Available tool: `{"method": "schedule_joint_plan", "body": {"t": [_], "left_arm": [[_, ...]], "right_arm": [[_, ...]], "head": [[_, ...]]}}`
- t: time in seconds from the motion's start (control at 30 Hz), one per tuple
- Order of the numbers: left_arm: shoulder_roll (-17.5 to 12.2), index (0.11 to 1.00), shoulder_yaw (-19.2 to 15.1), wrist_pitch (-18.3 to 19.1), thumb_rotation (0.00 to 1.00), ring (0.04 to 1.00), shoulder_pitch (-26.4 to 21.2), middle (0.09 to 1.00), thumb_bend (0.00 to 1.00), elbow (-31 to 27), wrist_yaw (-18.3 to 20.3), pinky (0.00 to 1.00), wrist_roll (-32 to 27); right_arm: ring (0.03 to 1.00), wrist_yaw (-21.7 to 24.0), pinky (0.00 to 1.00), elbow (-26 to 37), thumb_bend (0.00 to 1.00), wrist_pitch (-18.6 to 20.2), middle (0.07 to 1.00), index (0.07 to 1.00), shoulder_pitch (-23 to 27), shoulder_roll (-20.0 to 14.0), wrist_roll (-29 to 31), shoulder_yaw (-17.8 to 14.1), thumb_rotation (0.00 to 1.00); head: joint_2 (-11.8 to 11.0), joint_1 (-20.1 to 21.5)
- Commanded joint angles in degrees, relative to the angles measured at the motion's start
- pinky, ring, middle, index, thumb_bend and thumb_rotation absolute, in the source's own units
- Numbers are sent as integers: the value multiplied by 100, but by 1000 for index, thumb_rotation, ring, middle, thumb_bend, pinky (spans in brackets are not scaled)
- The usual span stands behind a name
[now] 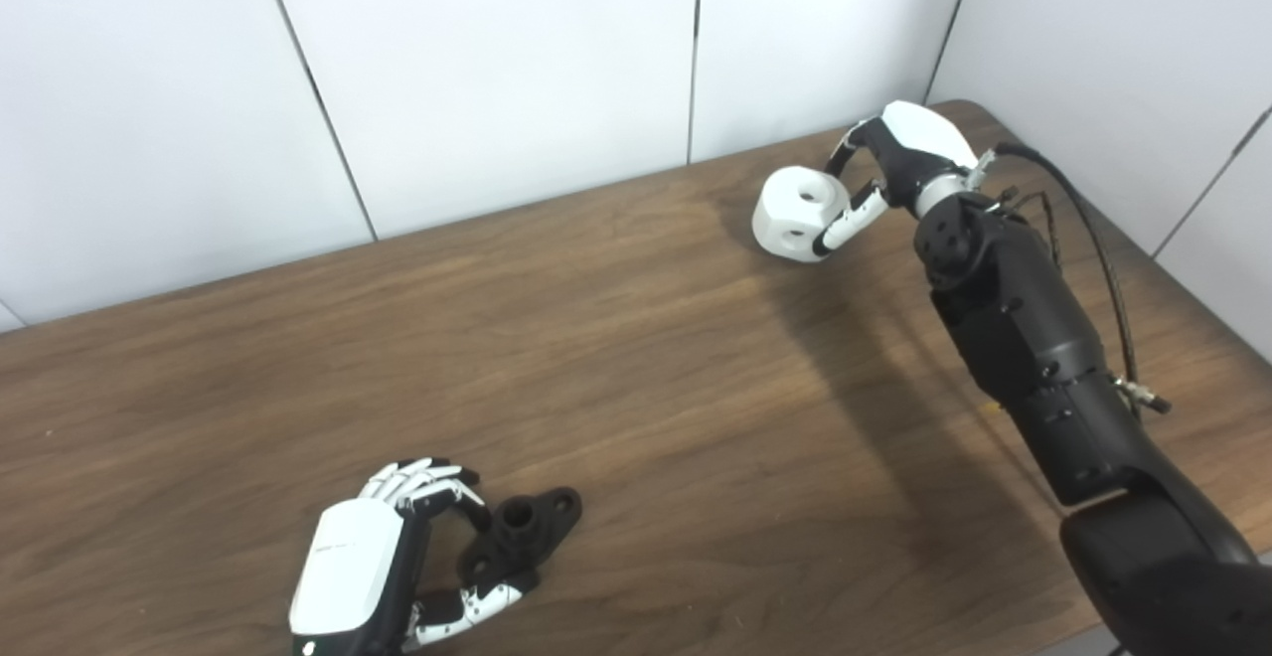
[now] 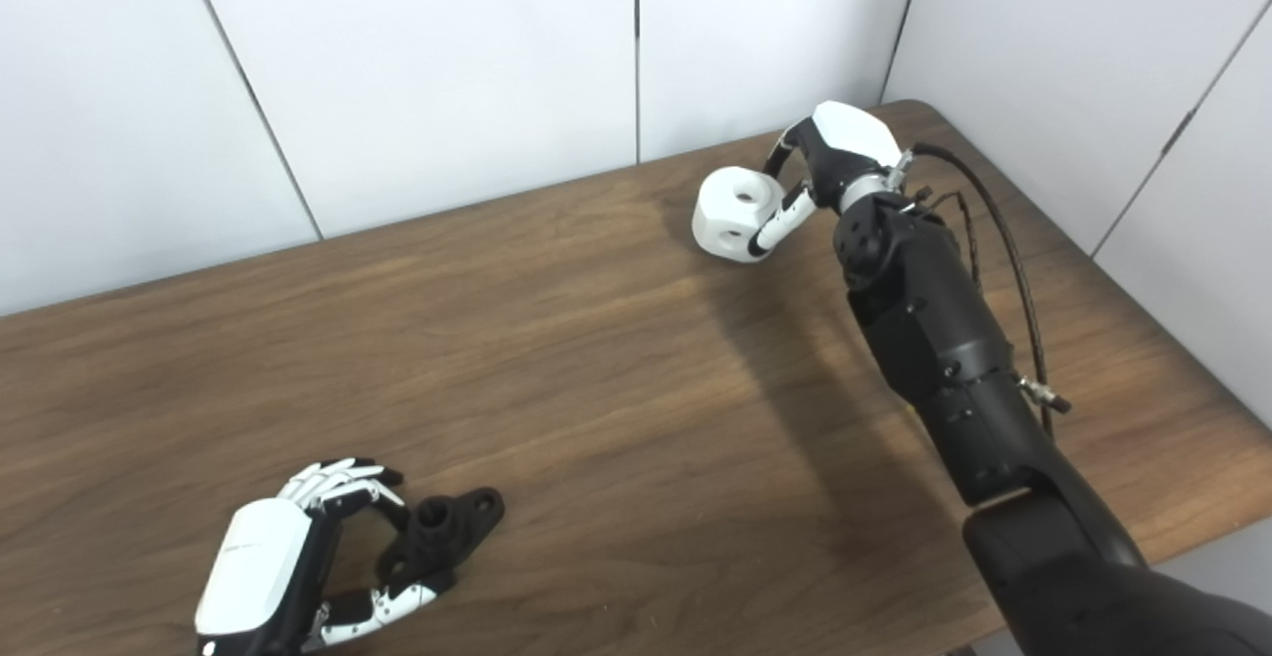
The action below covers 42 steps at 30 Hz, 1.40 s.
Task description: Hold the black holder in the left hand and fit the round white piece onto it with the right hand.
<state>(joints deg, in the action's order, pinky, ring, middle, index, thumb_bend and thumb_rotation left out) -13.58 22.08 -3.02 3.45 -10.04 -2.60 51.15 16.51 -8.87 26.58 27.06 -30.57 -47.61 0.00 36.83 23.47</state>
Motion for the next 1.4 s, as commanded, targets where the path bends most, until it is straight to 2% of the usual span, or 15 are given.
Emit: {"method": "schedule_joint_plan", "body": {"t": [0.0, 0.33, 0.67, 1.37], "left_arm": [[-15, 485, 36, 100, 44, 800, 108, 723, 521, 25, 148, 864, 122], [39, 484, 37, 126, 44, 801, 105, 725, 521, 23, 161, 870, 139], [53, 484, 65, 86, 44, 793, 76, 721, 521, 75, 134, 857, 162], [117, 485, 213, 138, 44, 801, 28, 720, 521, 208, 47, 852, 311]], "right_arm": [[1000, -161, 1000, 51, 526, -38, 867, 484, 133, -223, 29, 43, 144], [999, -589, 1000, 52, 525, -161, 833, 482, 49, -254, 265, 150, 137], [985, -813, 1000, 251, 524, -259, 828, 483, -9, -369, 378, 229, 133], [995, -525, 1000, 1332, 524, -274, 839, 484, -86, -487, 532, 269, 134]], "head": [[7, 5], [5, -12], [-19, -70], [-64, -311]]}}
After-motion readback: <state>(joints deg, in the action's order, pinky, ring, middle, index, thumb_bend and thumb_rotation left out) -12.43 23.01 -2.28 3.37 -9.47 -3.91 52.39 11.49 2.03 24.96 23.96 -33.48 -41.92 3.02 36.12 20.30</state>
